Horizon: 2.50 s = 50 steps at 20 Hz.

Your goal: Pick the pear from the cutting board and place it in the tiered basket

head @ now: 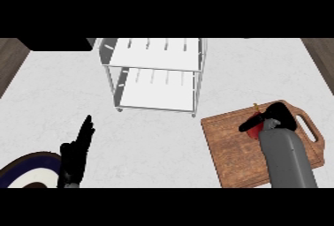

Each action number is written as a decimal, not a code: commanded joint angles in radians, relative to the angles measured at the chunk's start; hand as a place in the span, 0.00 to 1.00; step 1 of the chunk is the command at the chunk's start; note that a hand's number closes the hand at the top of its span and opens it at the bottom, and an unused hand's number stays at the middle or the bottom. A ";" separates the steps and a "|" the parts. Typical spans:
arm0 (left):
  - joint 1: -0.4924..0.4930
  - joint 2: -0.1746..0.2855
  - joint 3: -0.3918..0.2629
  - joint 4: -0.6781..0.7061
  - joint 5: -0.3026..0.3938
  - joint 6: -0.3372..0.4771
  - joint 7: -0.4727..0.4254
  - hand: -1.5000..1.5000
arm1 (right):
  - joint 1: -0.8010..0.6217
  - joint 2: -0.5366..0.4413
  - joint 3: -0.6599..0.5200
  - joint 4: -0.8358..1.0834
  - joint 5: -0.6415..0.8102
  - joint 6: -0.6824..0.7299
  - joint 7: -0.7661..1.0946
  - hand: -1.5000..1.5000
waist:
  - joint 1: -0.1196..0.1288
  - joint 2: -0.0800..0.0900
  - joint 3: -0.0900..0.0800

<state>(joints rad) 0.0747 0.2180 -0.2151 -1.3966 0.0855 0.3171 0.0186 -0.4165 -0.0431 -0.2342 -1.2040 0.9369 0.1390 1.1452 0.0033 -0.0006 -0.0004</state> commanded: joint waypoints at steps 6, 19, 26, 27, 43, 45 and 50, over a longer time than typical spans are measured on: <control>0.006 0.010 0.042 -0.034 -0.014 -0.051 0.012 0.50 | 0.063 0.016 0.022 0.011 0.023 -0.053 0.004 1.00 | -0.002 0.000 0.000; 0.001 -0.030 0.013 -0.007 -0.035 -0.051 0.012 0.50 | -0.063 0.001 0.386 0.115 0.161 0.099 -0.525 1.00 | 0.040 -0.003 0.000; 0.044 -0.008 0.052 -0.003 -0.018 -0.063 -0.024 0.50 | 0.024 -0.030 0.410 -0.199 0.016 0.123 -0.769 1.00 | -0.016 -0.008 0.000; -0.005 -0.001 0.078 0.018 -0.023 -0.046 -0.013 0.50 | 0.022 -0.021 0.377 -0.275 -0.028 0.148 -0.747 1.00 | -0.031 -0.010 0.000; 0.010 -0.026 0.073 0.031 -0.025 -0.092 -0.025 0.50 | -0.238 -0.060 0.223 -0.950 -0.239 0.472 -0.332 1.00 | -0.005 -0.002 0.000; -0.016 -0.055 0.038 -0.020 -0.083 -0.031 0.048 0.50 | -0.325 -0.063 0.201 -0.857 -0.238 0.451 -0.318 1.00 | -0.001 -0.001 0.000; -0.006 -0.070 0.028 -0.038 -0.099 -0.024 0.063 0.50 | -0.528 -0.040 0.190 -0.669 -0.205 0.389 -0.264 1.00 | 0.007 0.000 0.000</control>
<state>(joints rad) 0.0697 0.1674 -0.1642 -1.4057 0.0215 0.2633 0.0462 -0.8048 -0.0916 -0.0248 -1.9802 0.7199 0.5500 0.8251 0.0043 -0.0023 -0.0006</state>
